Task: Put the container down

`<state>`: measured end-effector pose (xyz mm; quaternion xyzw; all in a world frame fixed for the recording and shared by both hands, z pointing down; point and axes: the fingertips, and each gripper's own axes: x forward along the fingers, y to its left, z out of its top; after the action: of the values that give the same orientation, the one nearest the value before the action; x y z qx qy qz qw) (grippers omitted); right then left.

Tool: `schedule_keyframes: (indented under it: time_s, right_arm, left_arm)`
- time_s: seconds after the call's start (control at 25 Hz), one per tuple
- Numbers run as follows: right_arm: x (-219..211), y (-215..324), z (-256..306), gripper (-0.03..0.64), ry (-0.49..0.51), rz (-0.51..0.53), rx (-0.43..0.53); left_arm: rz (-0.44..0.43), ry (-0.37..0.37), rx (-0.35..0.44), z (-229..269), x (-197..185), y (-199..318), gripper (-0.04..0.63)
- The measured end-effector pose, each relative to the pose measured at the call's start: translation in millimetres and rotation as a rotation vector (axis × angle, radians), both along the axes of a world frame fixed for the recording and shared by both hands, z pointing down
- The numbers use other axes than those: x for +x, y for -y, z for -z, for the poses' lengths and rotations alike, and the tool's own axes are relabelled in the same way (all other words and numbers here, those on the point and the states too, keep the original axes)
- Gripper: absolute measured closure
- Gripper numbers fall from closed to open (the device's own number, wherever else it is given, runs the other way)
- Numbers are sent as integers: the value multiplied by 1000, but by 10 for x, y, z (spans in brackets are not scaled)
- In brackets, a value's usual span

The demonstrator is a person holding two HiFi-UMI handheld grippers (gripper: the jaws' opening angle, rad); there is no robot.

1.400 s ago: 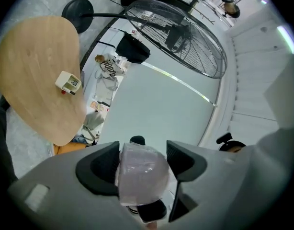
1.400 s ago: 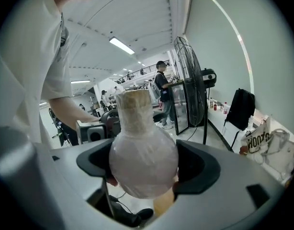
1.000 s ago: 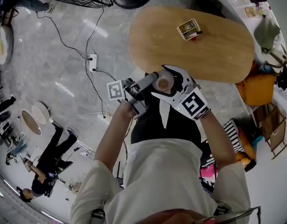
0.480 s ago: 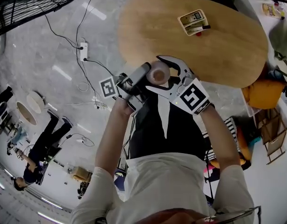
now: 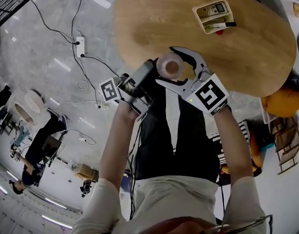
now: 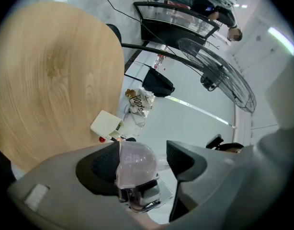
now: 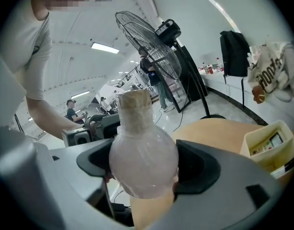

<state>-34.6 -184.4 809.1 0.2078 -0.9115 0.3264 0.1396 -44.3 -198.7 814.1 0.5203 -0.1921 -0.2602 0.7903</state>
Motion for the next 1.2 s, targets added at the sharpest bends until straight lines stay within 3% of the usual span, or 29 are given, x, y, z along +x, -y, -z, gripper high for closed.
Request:
schedule_keyframes:
  time_s: [0.28, 0.68, 1.2]
  right_arm:
    - [17, 96, -646, 222, -11, -34, -41]
    - [118, 96, -1122, 222, -37, -93, -67]
    - [222, 3, -1663, 222, -254, -55, -36]
  left_arm:
    - [-11, 34, -29, -534, -145, -41, 293]
    - [16, 66, -57, -933, -271, -81, 293]
    - [23, 60, -43, -1046, -381, -123, 293]
